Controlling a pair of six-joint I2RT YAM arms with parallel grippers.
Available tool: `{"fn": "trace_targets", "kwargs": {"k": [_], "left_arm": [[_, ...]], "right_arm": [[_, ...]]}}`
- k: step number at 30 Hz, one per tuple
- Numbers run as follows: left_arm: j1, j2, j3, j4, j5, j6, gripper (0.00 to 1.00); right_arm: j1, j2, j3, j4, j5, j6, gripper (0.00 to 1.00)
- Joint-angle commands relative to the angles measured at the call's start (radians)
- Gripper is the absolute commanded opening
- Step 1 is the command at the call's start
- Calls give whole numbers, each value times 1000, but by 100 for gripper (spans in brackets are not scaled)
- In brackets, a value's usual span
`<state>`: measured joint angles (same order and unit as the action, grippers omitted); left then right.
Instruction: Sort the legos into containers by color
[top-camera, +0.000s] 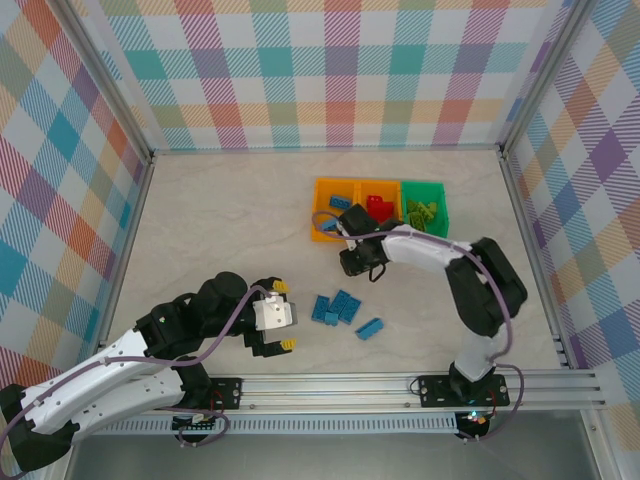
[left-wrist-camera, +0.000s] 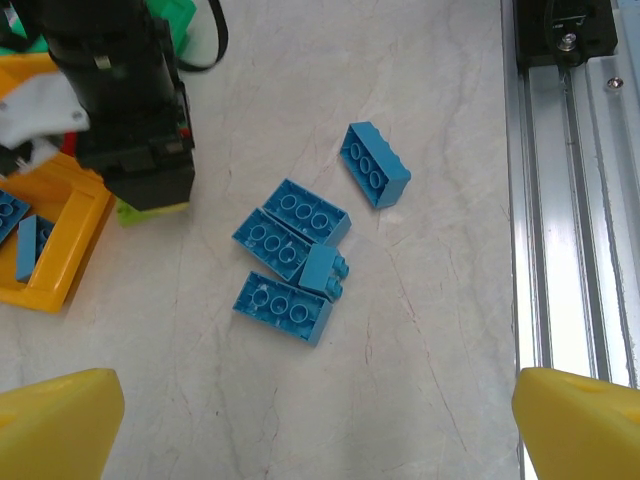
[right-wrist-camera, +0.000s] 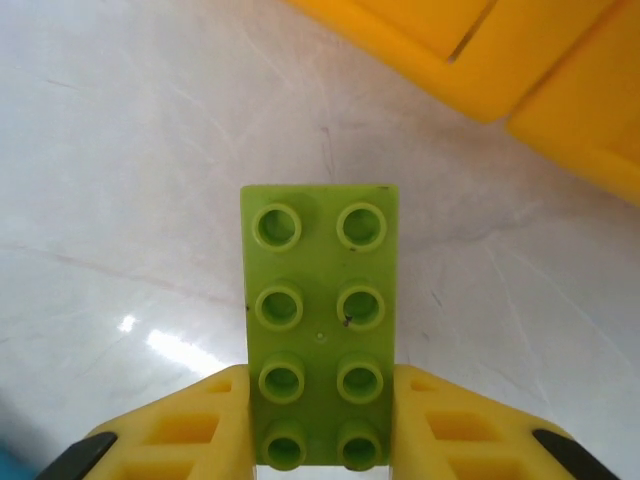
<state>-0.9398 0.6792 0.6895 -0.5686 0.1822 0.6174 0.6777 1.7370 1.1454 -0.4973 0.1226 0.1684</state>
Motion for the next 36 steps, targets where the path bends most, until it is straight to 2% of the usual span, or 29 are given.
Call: {"fn": "trace_targets", "kwargs": {"k": [1,3,7,10,13,15,17,18,22,26,28,31,36], "left_arm": [[12,-7,-10,37,-5,-28,100],[13,-4,-6,47,-25,-59,100],[17,14,4,55,-60,-110,100],[24,24,13,53,-61,-123,100],[26,22,16,50,-71,-131,100],[26,17,16,49,-89,-138,100],[27,18,18,51,-116,-158,100],[27,20,19,52,-130,-171,100],[30,38,25,59,-165,-217,100],[37,78,38,58,-190,-268,100],[45,110,55,47,-202,-296,100],[50,156,95,8,-219,-315,100],[50,170,107,-27,-114,-223,100]], "right_arm": [[-6,-189,-43,73,27,49,27],[-53,-278,-73,109,37,80,25],[-235,-354,-81,130,18,119,25],[-383,-310,-48,155,-6,120,24],[-472,-195,35,142,-53,109,26],[-497,-120,93,127,-64,106,34],[-503,-79,137,101,-64,115,54],[-503,-72,152,89,-68,125,59],[-502,-128,124,93,-85,163,68],[-492,-281,13,84,-210,216,68],[-453,-386,-81,90,-290,240,68],[-336,-516,-198,27,-305,285,68],[-51,-693,-390,-108,-128,503,67]]}}
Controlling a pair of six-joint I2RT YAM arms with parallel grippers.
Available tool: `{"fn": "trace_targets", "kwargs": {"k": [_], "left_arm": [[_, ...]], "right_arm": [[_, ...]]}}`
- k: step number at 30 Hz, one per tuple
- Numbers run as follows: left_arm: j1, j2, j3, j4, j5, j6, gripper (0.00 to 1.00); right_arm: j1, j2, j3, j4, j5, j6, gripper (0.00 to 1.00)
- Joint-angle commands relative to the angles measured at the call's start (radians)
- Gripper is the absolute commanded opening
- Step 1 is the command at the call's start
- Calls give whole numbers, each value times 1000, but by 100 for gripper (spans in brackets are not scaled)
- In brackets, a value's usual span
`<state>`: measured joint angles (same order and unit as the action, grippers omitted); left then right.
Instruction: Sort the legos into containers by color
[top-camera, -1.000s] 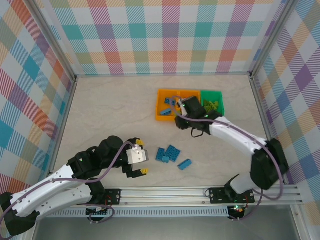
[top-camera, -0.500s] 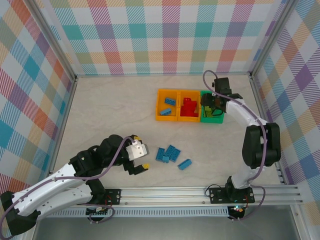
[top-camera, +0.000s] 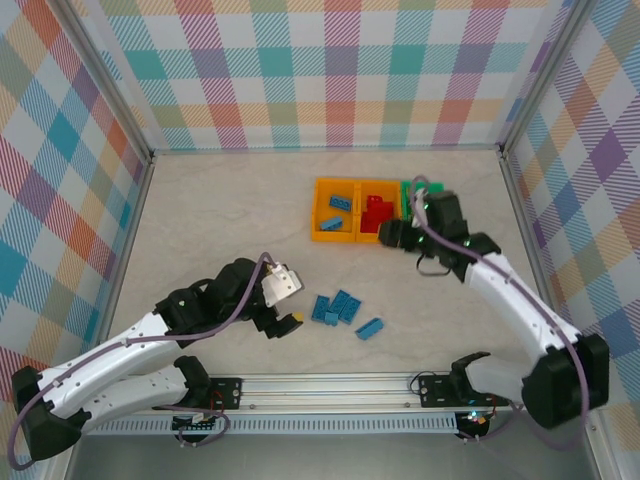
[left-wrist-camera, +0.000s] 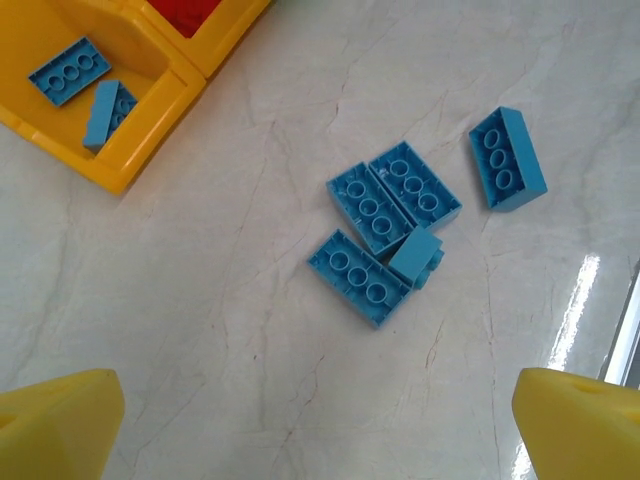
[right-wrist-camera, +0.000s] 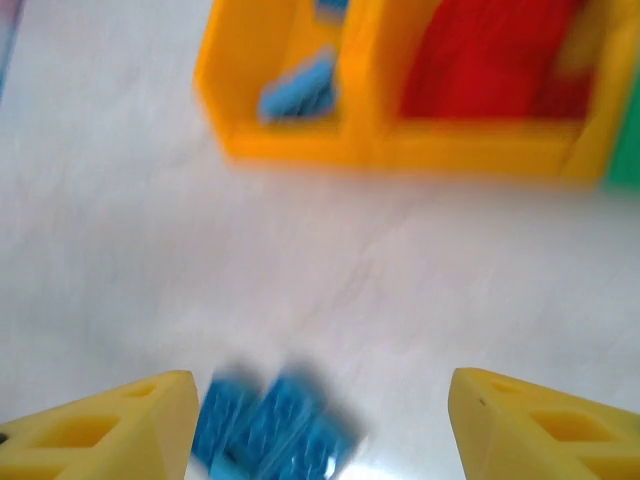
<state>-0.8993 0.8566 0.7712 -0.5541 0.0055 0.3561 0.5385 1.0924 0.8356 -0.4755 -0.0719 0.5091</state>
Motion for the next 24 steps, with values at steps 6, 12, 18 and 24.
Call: {"fn": "trace_targets", "kwargs": {"k": [6,12,18,24], "left_arm": [[7,-67,-39,-7,289,158,100],[5,-82,-52,-3,301,179,100],[5,-79,-52,-4,298,181,100],[5,-98,-58,3,295,181,100]], "right_arm": [[373,-162,-261,-160,171,522,66],[485,-125,-282,-147,221,631,86],[484,-55,-360,85,223,735,85],[484,32,-375,139,254,852,71]]}}
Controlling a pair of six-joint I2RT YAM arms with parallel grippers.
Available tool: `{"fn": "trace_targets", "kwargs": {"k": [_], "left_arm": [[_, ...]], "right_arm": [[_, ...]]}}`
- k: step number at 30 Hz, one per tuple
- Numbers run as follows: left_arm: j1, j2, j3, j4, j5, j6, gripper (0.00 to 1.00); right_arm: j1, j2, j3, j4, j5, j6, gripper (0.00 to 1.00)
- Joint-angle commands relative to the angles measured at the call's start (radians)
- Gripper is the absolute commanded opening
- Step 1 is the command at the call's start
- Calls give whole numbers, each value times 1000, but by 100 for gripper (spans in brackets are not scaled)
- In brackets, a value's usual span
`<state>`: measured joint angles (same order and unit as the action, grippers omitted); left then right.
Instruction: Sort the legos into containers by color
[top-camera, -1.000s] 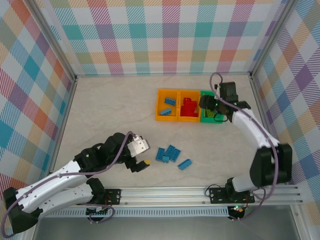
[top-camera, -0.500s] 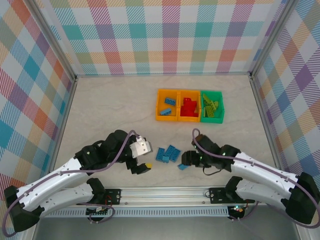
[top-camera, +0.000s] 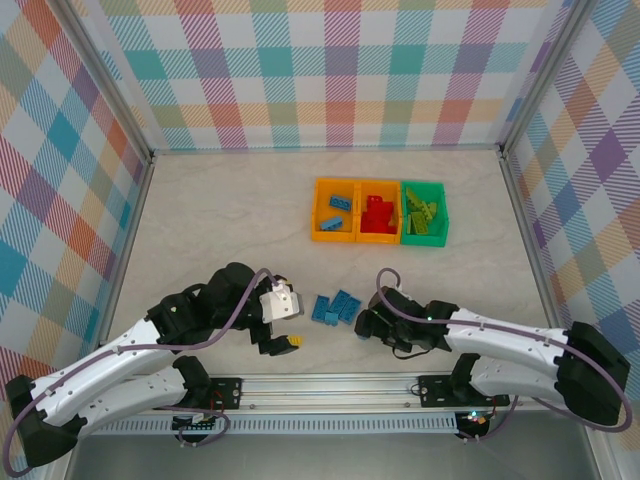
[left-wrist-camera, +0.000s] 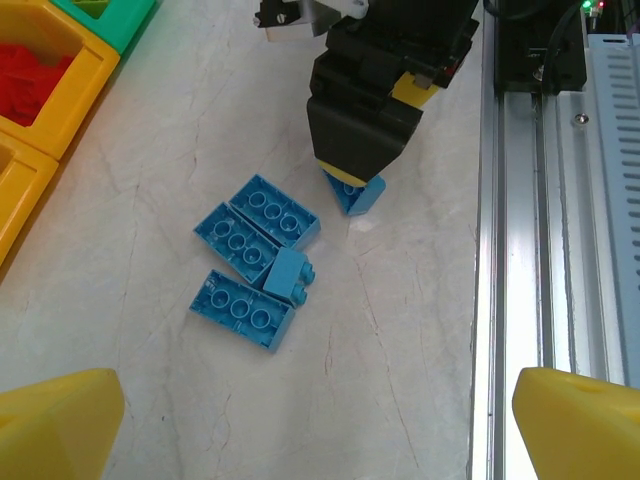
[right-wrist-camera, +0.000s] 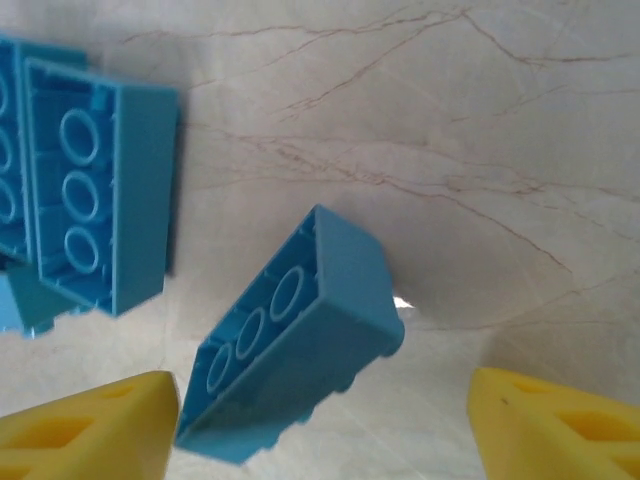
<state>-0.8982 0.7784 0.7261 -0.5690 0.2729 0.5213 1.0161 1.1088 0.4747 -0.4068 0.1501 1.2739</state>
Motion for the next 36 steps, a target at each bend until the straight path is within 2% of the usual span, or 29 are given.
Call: {"fn": "trace_targets", "kwargs": {"k": [1,5,8,11,14,17,20,24,28,33,36], "left_arm": [[4,-23,-15,21,26,15,100],[4,-27,-16,23,25,16,100],[4,-28,-16,24,22,12,100],[4,-28,-17,22,19,12,100],[4,-32,-17,24,16,13,100],[3,-30,-17,27,11,13,100],[4,-29,-19,31,1,17,100],[3,-33,-25,28,-29,23,100],[3,-42,-31,20,-73,32,100],[4,-40,-42,17,-113,43,100],[4,-30,-45,13,-124,45,100]], "right_arm": [[7,26,-18,83,39,95,66],[6,72,-21,116,36,104,55],[6,86,-22,126,38,99,42],[7,42,-30,115,57,96,33],[6,-63,-35,91,104,57,25],[5,-174,30,-1,201,-59,22],[-38,-173,169,-42,264,-317,21],[-116,-11,386,-25,305,-677,17],[-223,230,576,64,220,-929,13],[-322,549,849,84,123,-1040,10],[-355,711,1007,71,121,-1065,16]]}}
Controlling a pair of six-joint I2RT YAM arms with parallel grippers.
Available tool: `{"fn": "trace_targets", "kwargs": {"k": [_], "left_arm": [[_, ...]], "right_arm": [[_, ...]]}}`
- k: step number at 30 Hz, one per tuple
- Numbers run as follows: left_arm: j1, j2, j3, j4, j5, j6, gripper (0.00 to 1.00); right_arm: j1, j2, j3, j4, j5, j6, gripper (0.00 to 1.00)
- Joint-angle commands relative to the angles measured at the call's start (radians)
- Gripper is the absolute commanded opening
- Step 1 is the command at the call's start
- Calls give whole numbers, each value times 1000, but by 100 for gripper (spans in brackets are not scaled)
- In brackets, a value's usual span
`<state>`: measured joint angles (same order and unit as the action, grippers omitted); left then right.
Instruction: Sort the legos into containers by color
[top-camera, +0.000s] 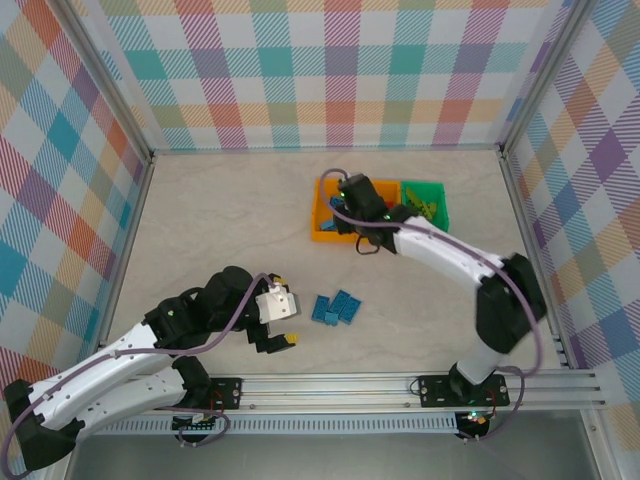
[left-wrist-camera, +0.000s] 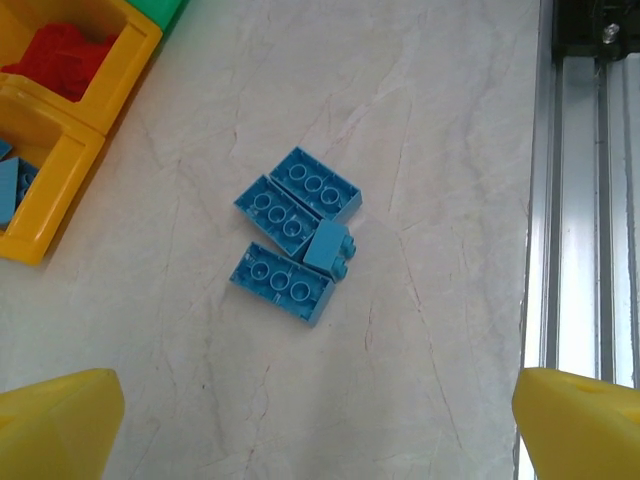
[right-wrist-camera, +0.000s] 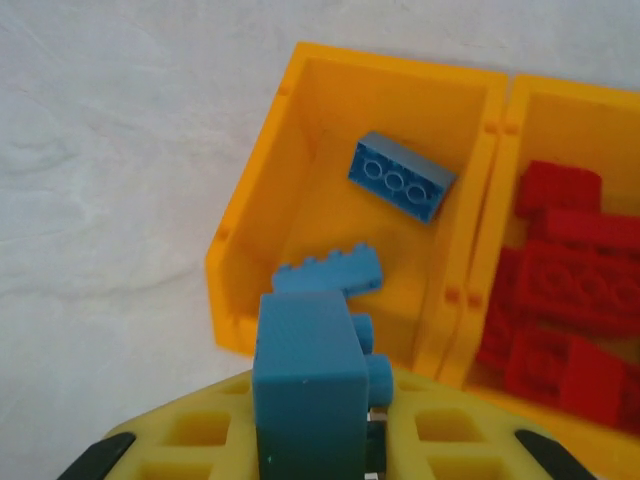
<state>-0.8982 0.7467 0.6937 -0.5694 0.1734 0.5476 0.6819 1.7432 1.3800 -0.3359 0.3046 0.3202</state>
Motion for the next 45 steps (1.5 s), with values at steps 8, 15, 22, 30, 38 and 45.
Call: {"fn": "trace_targets", "kwargs": {"k": [8,15,22,30,38,45], "left_arm": [[4,14,-18,19,-29,15,100],[3,41,-7,9,-9,-11,100],[4,147,220,-89,-73,-314,100],[2,371,337,-93,-281,-852,100],[-1,631,300,37,-290,-1172,93],[-6,789,305,100,-264,-1228,79]], "right_arm": [[-44,247,332,-75,17,-175,54],[-41,-81,47,-36,-196,-101,68],[-27,-553,-363,-51,-472,27,67],[-14,-864,-559,-294,-513,142,67],[10,-850,-614,-334,-595,177,71],[10,-828,-608,-274,-578,184,75]]}}
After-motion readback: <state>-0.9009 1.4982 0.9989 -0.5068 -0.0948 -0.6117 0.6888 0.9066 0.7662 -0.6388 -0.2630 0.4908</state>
